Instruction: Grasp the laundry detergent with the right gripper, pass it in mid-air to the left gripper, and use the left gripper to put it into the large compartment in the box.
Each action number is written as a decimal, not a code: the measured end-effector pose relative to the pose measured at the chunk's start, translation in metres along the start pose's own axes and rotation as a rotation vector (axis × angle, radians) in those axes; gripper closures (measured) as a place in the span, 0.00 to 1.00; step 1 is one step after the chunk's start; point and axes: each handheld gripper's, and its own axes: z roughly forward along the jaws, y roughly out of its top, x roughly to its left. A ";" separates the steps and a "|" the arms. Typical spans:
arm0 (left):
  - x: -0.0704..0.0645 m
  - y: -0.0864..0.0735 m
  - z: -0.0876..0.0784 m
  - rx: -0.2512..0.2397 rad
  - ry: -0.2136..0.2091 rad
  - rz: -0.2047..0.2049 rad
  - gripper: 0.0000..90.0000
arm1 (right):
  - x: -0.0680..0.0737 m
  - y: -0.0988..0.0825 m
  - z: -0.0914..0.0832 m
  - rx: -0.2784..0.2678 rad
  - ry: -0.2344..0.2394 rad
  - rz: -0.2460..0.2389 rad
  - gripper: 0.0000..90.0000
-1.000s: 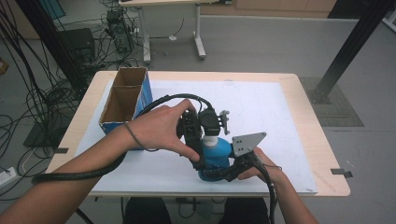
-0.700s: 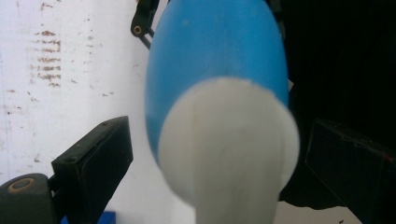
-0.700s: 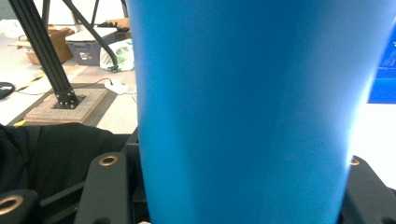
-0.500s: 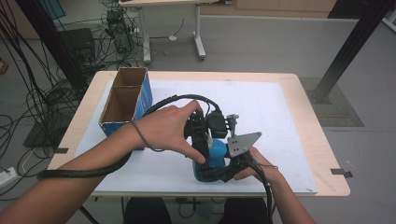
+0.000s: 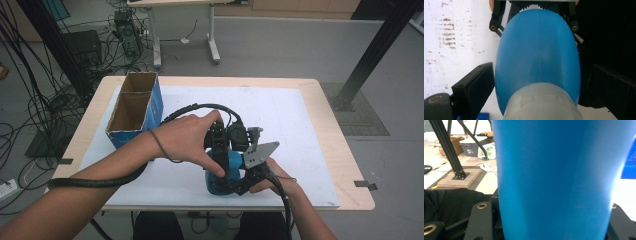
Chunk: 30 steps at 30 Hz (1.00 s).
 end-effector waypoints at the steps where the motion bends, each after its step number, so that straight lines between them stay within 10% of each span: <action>1: 0.000 0.001 0.000 0.002 0.002 0.001 0.08 | 0.000 0.000 0.000 0.000 0.000 0.000 0.47; 30: 0.000 -0.002 0.002 0.007 0.002 -0.011 0.08 | 0.002 -0.002 -0.001 0.003 -0.015 0.005 0.47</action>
